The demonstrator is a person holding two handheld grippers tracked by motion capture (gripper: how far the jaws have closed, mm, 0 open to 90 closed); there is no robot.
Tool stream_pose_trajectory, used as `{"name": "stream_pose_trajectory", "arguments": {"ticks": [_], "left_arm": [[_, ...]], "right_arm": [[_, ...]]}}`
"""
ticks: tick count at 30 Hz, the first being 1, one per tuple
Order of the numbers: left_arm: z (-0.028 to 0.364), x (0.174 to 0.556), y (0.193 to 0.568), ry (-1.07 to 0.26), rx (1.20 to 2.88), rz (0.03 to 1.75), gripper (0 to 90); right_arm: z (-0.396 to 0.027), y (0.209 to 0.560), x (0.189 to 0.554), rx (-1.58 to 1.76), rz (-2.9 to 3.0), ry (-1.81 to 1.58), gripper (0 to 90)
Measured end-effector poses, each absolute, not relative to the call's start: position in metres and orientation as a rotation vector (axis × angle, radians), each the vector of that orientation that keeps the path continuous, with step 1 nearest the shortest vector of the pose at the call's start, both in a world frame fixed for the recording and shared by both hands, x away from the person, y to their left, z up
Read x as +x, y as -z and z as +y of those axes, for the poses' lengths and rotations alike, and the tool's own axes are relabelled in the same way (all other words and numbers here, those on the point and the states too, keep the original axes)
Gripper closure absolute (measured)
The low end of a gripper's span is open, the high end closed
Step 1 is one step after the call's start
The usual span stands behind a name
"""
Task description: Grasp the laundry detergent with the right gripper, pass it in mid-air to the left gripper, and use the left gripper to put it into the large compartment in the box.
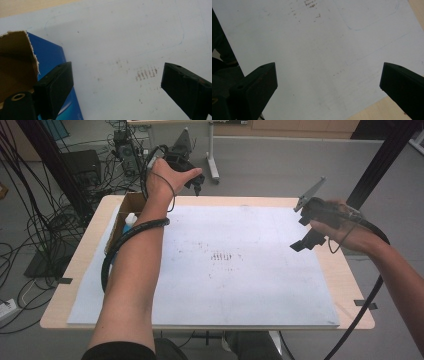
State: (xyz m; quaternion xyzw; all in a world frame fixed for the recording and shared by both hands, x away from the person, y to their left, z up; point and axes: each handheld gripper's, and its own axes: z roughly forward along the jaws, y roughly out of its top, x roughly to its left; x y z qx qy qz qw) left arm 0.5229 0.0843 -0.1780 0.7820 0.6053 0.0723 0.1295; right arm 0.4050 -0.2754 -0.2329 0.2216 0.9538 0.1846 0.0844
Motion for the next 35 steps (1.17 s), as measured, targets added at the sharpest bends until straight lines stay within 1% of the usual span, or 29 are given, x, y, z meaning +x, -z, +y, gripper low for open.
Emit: {"name": "stream_pose_trajectory", "arguments": {"ticks": [17,35], "left_arm": [[0.0891,0.5227,0.1806,-0.2,2.279,1.763,11.2],[0.0886,0.5193,0.1812,-0.216,2.298,1.75,11.2]], "right_arm": [[-0.2707,0.2332,0.4062,0.657,2.86,-0.533,1.4],[-0.2693,0.234,0.4055,0.654,2.867,-0.519,1.8]]}}
